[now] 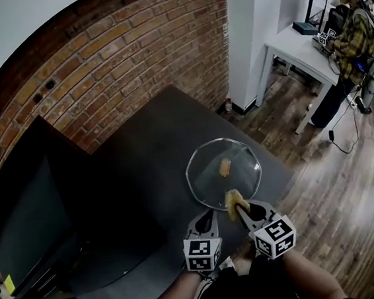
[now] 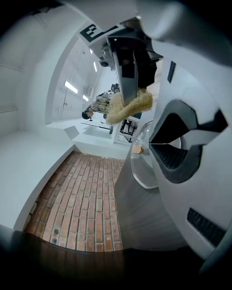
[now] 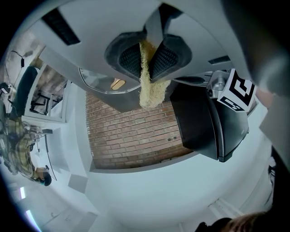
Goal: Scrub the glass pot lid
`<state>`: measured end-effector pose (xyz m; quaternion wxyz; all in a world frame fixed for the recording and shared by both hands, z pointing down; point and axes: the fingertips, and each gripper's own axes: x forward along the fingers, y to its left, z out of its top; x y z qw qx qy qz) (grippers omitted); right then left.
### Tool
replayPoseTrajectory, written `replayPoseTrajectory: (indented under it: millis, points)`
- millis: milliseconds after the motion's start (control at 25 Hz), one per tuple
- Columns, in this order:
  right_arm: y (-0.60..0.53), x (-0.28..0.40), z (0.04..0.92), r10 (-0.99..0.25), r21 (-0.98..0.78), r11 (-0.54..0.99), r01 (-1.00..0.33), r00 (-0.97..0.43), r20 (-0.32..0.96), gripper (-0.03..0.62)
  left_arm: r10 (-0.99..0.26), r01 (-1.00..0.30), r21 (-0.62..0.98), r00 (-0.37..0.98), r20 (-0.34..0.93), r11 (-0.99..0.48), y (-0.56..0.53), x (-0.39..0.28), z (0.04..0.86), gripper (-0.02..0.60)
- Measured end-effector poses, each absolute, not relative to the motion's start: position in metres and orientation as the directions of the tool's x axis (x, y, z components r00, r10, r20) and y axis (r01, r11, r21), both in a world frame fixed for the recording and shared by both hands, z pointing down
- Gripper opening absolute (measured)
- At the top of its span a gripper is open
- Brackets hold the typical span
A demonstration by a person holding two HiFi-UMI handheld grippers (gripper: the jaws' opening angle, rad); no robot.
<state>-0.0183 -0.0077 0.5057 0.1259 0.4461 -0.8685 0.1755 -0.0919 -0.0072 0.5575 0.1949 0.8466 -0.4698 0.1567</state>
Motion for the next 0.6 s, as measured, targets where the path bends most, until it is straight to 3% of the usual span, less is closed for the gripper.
replayPoseTrajectory:
  millis: [600]
  points:
    - [-0.044, -0.025, 0.580, -0.588, -0.188, 0.615, -0.766, -0.604, 0.538, 0.048, -0.711, -0.903, 0.145, 0.410, 0.572, -0.404, -0.038, -0.090, 0.620, 0.035]
